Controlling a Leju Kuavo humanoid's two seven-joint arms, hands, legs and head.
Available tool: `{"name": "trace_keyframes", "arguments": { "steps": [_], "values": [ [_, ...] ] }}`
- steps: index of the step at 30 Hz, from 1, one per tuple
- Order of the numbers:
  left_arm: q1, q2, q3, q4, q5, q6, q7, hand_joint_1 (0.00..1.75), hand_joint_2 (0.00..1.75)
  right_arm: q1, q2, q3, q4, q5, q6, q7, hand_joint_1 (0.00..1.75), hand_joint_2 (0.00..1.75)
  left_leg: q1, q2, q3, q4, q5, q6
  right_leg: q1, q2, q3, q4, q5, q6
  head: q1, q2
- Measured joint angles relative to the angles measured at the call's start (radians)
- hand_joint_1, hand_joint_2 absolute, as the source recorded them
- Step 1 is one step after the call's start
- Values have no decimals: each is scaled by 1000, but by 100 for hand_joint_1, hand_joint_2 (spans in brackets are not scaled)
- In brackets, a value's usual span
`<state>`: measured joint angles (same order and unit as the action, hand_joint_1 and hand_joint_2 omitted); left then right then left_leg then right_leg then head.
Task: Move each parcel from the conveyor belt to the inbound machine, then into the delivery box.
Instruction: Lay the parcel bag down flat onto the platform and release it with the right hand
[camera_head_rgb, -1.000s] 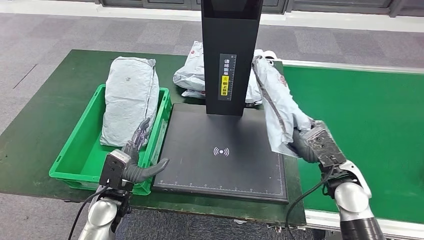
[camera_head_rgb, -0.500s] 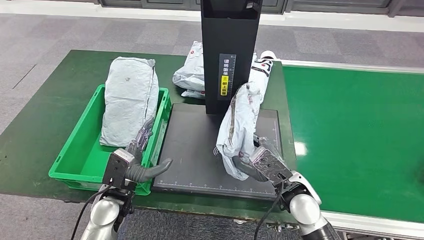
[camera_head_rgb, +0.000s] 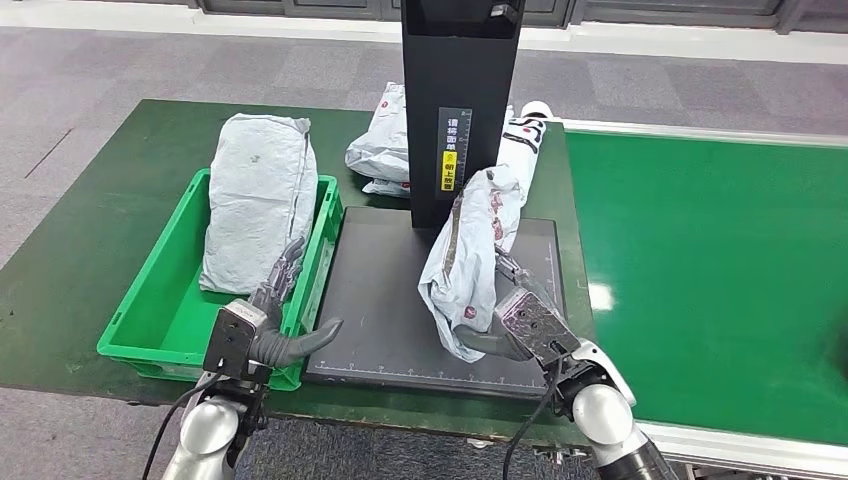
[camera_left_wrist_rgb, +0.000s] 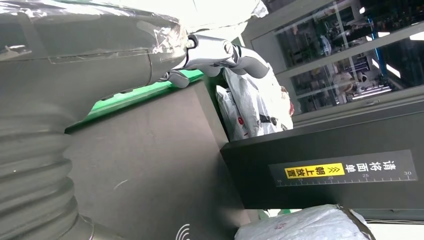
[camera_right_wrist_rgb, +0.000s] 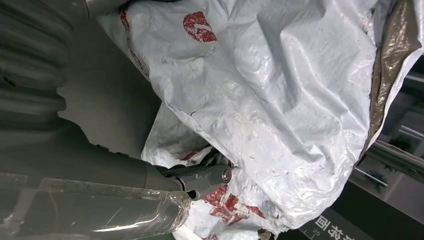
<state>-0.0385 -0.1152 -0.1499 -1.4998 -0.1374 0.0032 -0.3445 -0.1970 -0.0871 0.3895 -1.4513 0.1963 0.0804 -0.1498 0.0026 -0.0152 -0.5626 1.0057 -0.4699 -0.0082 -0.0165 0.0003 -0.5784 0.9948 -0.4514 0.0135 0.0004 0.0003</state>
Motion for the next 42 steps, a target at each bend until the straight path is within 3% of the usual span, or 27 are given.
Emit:
{"name": "trace_keyframes", "arguments": {
  "steps": [17, 23, 35, 42],
  "values": [
    [51, 0, 9, -39, -2, 17, -1, 0, 175, 71, -33, -32, -193, 3, -37, -70, 0, 175, 0, 0, 0, 0, 0, 0, 0, 0, -1, 0, 0, 0, 0, 0],
    [56, 0, 10, -45, -8, 17, -1, 0, 175, 132, -32, -64, -297, 76, -63, -90, 0, 175, 0, 0, 0, 0, 0, 0, 0, 0, 0, 0, 0, 0, 0, 0],
    [53, -11, 10, -45, -27, -4, 0, 0, 175, 230, -1, -176, -404, 251, 60, -27, 0, 175, 0, 1, 0, 0, 0, -1, 0, 1, -1, 0, 0, 0, 0, 0],
    [24, -12, 10, -28, -29, -28, 9, 0, 175, 200, -20, -204, -274, 415, 148, 110, 0, 175, 0, 1, 0, 0, 0, 0, 0, 1, 0, 0, 1, -1, 0, 0]
  ]
}}
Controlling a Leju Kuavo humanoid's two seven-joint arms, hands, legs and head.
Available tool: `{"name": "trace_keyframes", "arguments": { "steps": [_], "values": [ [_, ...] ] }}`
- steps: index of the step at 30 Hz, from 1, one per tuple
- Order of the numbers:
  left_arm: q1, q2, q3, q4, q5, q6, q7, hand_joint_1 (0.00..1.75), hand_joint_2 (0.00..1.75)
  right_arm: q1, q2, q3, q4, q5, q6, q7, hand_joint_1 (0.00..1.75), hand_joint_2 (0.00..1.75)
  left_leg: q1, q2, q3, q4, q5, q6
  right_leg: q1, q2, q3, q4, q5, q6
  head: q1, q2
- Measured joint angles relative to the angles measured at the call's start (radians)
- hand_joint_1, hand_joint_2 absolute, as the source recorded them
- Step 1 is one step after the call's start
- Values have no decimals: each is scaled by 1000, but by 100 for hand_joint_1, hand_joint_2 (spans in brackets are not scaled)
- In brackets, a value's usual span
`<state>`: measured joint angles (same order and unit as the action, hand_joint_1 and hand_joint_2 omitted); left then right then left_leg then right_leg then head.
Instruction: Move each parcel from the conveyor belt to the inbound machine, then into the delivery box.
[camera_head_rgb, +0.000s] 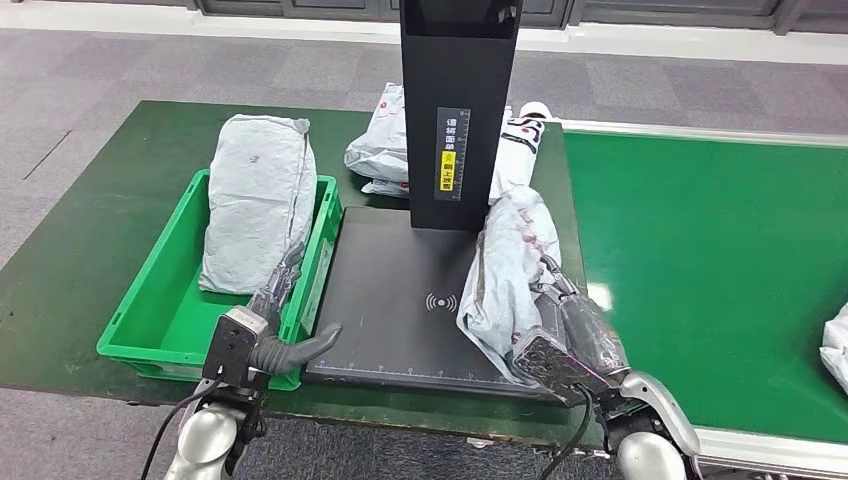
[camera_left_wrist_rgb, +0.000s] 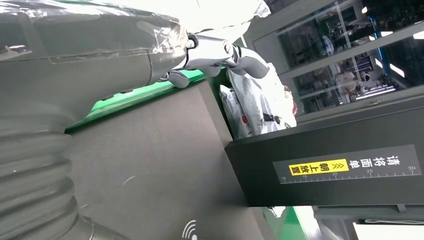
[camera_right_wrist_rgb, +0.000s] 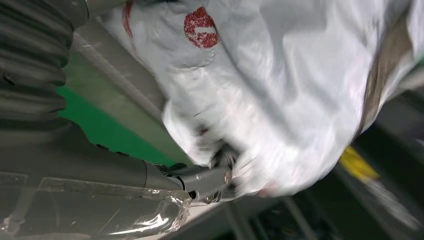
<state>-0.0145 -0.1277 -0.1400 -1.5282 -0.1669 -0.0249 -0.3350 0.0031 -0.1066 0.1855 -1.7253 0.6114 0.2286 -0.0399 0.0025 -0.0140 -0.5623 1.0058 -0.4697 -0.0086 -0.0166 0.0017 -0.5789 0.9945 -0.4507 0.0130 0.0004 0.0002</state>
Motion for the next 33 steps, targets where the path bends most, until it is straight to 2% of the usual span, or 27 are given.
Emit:
{"name": "trace_keyframes", "arguments": {
  "steps": [6, 12, 20, 33],
  "values": [
    [-8, 0, 0, 10, 0, -3, 1, 0, 175, -23, -15, -4, 81, 20, 4, 18, 0, 175, 0, 0, 0, 0, 0, 0, 0, 0, 0, 0, 0, 0, 0, 0],
    [-23, 0, -3, 25, 0, -14, 11, 0, 175, -60, -34, -4, 214, 153, 21, 113, 0, 175, 0, 0, 0, 0, 0, 0, 0, 0, 0, 0, 0, 0, 0, 0],
    [-61, 0, -12, 62, 8, -26, 13, 0, 175, -137, -39, -3, 412, 193, 39, 109, 0, 175, 0, 2, 0, 0, 1, -1, 0, 1, 0, 0, 2, -1, 0, 0],
    [-72, 0, -13, 85, 9, -26, 13, 0, 175, -178, -39, 1, 476, 193, 41, 109, 0, 175, 0, 2, 2, 0, 1, -1, 1, 2, 1, 0, 2, -1, 0, 0]
  ]
}}
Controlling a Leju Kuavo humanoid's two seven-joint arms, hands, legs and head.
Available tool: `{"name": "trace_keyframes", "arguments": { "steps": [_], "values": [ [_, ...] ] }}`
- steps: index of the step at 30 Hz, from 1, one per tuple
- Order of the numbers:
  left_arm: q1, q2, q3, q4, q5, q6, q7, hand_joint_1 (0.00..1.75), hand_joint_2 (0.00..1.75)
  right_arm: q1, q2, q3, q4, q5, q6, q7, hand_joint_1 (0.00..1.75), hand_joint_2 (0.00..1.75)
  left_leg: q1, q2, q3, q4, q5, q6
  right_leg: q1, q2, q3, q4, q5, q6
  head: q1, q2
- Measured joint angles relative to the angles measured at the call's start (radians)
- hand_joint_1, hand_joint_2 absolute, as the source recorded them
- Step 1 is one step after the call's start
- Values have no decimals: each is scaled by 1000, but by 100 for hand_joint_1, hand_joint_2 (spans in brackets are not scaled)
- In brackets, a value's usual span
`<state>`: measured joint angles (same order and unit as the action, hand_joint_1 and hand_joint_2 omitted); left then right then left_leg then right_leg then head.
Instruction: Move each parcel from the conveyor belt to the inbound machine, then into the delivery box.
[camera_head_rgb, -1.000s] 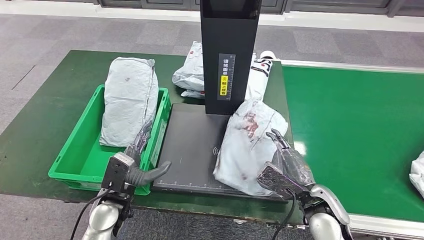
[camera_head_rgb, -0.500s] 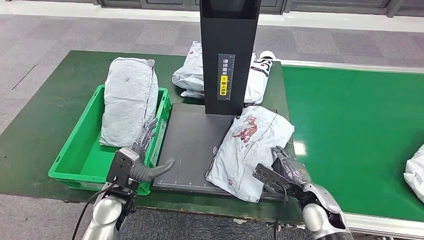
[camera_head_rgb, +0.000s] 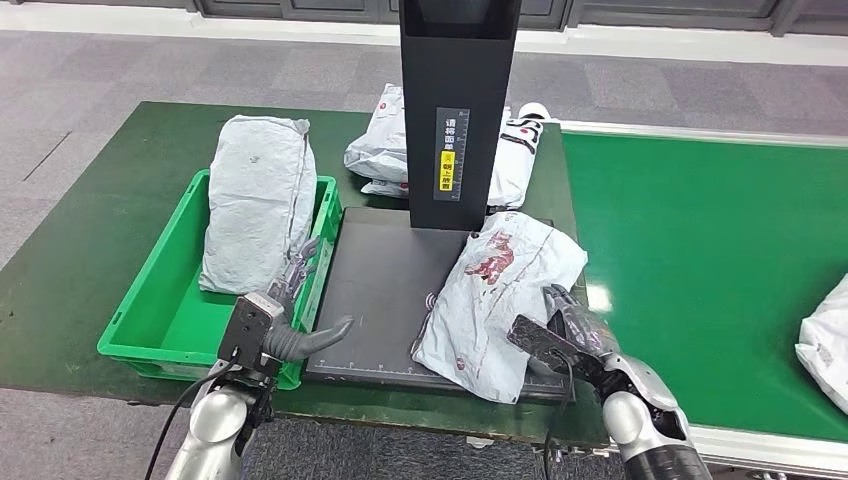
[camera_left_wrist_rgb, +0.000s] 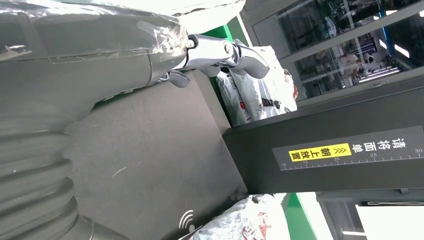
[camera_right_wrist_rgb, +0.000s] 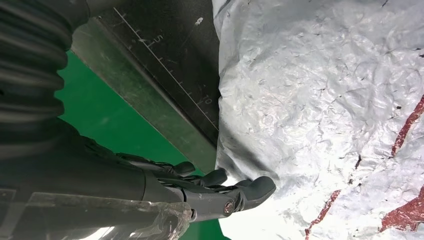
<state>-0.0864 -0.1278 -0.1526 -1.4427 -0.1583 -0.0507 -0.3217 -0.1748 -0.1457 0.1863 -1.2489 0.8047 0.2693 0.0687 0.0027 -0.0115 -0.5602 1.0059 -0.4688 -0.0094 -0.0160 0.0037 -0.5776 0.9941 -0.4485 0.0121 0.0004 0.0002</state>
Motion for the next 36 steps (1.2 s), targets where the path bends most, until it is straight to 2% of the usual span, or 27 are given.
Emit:
{"name": "trace_keyframes", "arguments": {
  "steps": [8, 12, 16, 19, 21, 25, 36],
  "values": [
    [0, 0, 0, 1, 0, -1, 0, 0, 175, -1, 0, 1, 6, -2, 0, 0, 0, 175, 0, 0, 1, 0, 0, 0, 0, 0, 1, 0, 1, 0, 0, 0],
    [1, 0, 0, 0, 1, -2, 0, 0, 175, 0, 1, 2, 11, -30, -35, -21, 0, 0, 0, 0, 1, 0, 0, 0, 0, 0, 1, 0, 1, 0, 0, 0],
    [24, 0, 0, -14, 1, 4, -1, 0, 175, 22, 16, 1, -15, -128, -123, -105, 0, 175, 0, 0, 0, 0, 1, 0, 0, 0, 0, 0, 1, 0, 0, 0],
    [48, 0, 1, -31, 1, 12, -11, 0, 175, 66, 34, -1, -129, -267, -134, -219, 0, 175, 0, -1, -1, 0, 0, 0, 0, 0, -1, 1, 0, -1, 0, 0],
    [58, 0, 4, -37, -1, 16, -19, 0, 175, 96, 49, -3, -232, -318, -142, -253, 0, 175, 0, -1, -2, 0, 0, -1, 1, -1, -2, 1, 0, -1, 0, 0],
    [60, -2, 5, -38, -4, 17, -26, 0, 175, 110, 67, -22, -347, -359, -165, -234, 0, 175, 1, 0, -3, 0, 0, -1, 1, 0, -3, 0, -1, -2, 0, 0],
    [45, -11, 6, -19, -6, 18, -26, 0, 175, 115, 80, -49, -367, -374, -179, -267, 0, 175, 0, 0, -3, 0, 0, -1, 1, 0, -3, 0, 1, -1, 0, 0]
  ]
}}
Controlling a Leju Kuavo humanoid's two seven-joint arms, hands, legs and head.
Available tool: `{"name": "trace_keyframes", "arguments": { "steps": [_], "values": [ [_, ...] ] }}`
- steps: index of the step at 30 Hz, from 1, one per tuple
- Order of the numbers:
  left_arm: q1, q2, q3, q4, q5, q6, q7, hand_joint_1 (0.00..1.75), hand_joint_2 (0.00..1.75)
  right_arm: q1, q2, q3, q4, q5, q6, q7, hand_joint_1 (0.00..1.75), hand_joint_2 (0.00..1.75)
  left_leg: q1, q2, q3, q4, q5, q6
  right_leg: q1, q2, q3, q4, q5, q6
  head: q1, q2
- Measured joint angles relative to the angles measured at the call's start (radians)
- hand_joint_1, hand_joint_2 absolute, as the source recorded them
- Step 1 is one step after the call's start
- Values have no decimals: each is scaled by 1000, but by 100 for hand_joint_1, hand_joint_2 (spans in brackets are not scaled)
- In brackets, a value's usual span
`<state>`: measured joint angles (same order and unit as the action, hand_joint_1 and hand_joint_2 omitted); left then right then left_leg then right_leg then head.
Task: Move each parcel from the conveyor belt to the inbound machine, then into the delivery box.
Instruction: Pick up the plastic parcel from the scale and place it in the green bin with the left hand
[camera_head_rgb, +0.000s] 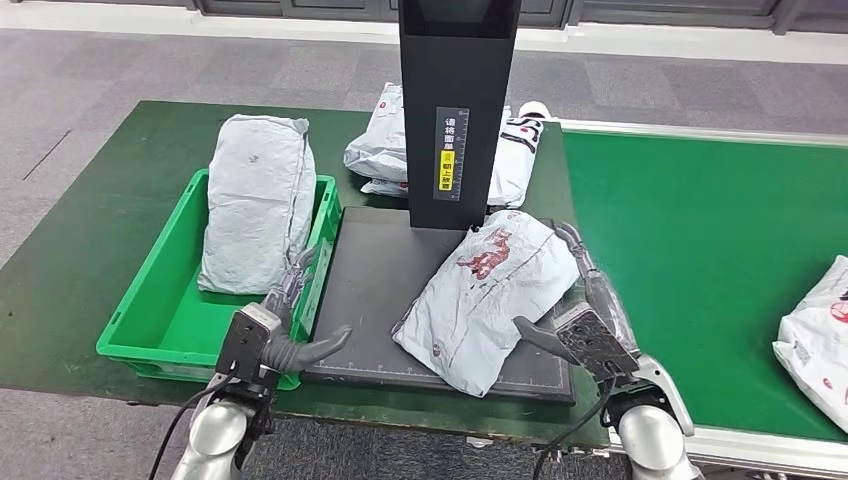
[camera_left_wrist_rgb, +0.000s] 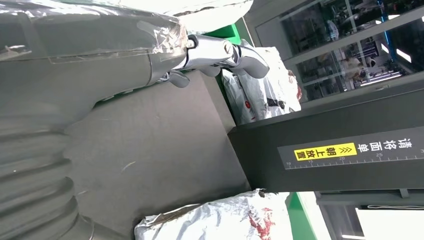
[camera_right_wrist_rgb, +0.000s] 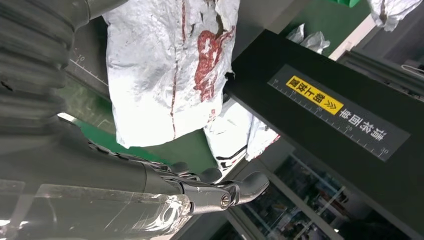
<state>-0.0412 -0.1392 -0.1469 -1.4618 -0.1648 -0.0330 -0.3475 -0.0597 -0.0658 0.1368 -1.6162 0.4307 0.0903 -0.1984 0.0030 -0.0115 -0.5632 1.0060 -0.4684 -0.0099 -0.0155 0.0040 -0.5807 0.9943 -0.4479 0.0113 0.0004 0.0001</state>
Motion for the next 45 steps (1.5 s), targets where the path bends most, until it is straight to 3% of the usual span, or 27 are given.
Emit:
{"name": "trace_keyframes", "arguments": {
  "steps": [9, 13, 16, 19, 23, 32, 45],
  "values": [
    [0, -1, -1, 0, -63, 17, 7, 0, 175, 16, 5, -3, -27, 13, -27, -18, 0, 175, 0, 0, 0, 0, 0, 0, 0, 0, 0, 0, 0, 0, 0, 0],
    [-2, 0, -25, -4, -284, 67, 46, 0, 175, 54, 22, -3, -97, 0, -68, -51, 0, 175, 0, -1, 0, 0, 0, 0, 0, 0, -1, 0, 0, 0, 0, 0],
    [-17, 2, -86, -4, -509, 83, 88, 0, 175, 98, 46, -3, -158, -21, -87, -65, 0, 175, 0, -1, -1, 0, 0, 0, 0, -1, -1, 0, 0, 0, 0, 0],
    [-44, 3, -158, 10, -611, 81, 107, 0, 175, 132, 68, -3, -198, -30, -94, -69, 0, 175, 0, -1, -1, 0, 0, 0, 0, 0, -1, 0, 0, 0, 0, 0],
    [-70, 5, -216, 38, -640, 78, 116, 0, 175, 158, 84, -3, -224, -36, -97, -71, 0, 175, 0, 0, -1, 0, 0, 0, 0, 0, -1, 0, 0, 0, 0, 0],
    [-99, 13, -261, 79, -655, 54, 119, 0, 175, 170, 98, -3, -239, -49, -97, -76, 0, 175, 0, 0, -1, 0, 0, 0, 0, 0, -1, 0, 0, 0, 0, 0],
    [-189, 19, -385, 276, -642, 36, 117, 0, 175, 181, 157, -7, -277, -53, -47, -68, 0, 175, 0, 1, -1, 0, 0, 0, 0, 1, -2, 0, 0, 0, 0, 0]
  ]
}}
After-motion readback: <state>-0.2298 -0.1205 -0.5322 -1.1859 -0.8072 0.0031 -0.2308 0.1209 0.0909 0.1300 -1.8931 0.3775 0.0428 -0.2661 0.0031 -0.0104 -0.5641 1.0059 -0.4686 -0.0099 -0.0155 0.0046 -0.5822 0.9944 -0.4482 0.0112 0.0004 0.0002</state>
